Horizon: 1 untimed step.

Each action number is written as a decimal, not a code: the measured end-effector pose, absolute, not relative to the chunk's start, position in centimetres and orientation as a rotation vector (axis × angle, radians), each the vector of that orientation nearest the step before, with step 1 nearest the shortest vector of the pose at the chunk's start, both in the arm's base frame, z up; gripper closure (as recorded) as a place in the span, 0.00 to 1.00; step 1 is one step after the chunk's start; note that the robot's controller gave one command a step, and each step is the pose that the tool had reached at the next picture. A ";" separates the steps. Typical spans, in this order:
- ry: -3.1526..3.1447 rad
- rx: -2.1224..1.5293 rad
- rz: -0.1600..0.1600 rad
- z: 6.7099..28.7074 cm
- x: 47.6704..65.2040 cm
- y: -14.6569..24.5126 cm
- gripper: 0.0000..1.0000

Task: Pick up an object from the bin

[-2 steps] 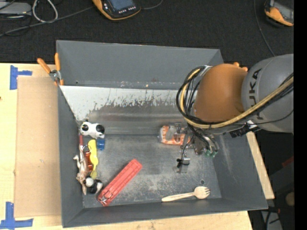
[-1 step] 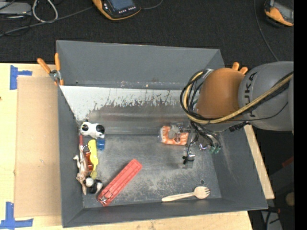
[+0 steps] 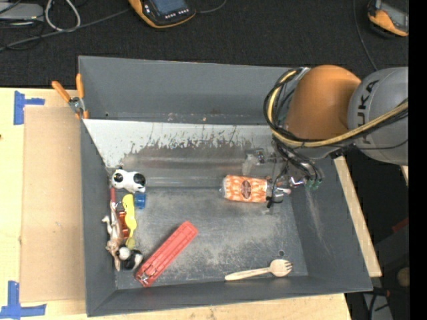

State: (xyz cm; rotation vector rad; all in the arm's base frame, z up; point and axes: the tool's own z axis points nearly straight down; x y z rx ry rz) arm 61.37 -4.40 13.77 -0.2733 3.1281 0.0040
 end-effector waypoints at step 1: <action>3.135 -0.218 0.004 12.6 61.7 -5.4 0.00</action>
Offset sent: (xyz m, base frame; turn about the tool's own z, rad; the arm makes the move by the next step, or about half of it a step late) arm 0.0068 -0.0023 -0.0677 0.0824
